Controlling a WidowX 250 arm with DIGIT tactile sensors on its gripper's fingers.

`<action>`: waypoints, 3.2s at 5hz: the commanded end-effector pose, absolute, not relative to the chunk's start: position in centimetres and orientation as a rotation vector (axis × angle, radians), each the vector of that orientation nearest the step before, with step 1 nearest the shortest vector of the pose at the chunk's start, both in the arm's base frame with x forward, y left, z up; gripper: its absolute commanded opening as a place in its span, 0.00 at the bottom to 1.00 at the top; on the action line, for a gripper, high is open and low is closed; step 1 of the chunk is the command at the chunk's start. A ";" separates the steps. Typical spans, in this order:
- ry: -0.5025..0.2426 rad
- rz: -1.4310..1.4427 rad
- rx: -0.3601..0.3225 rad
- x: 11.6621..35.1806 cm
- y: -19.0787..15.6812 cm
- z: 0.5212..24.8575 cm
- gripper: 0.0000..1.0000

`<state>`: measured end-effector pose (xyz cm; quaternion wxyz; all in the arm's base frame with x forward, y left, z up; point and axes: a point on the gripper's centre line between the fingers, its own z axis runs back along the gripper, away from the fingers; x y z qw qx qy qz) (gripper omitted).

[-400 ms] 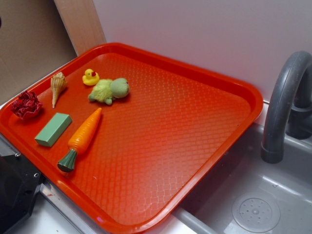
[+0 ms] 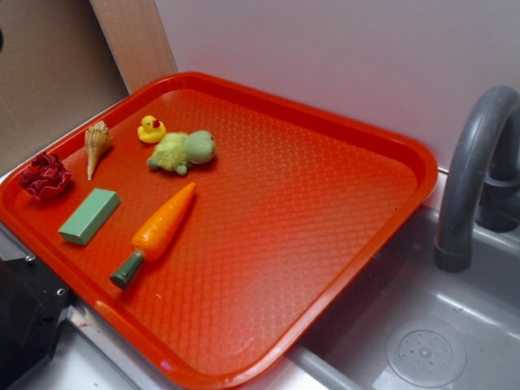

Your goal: Grab the red paper.

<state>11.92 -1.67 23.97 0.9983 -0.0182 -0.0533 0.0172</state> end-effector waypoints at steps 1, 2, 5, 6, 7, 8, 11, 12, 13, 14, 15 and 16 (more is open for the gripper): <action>-0.187 0.163 0.069 16.3 3.8 22.4 1.00; -0.201 0.208 0.125 18.0 6.5 20.7 1.00; -0.036 0.210 0.312 18.6 11.9 13.3 1.00; 0.061 0.190 0.305 17.3 12.6 12.6 1.00; 0.072 0.175 0.344 16.6 13.2 11.5 1.00; 0.076 0.154 0.393 16.5 14.0 9.7 1.00; 0.291 0.141 0.368 15.3 15.1 7.4 1.00; 0.381 0.137 0.341 14.8 15.5 6.3 1.00; 0.441 0.126 0.329 14.5 15.4 6.0 0.00; 0.470 0.138 0.332 14.5 15.2 5.5 0.00; 0.463 0.124 0.306 14.3 14.9 5.6 0.00; 0.345 0.102 0.327 15.0 13.4 7.4 0.00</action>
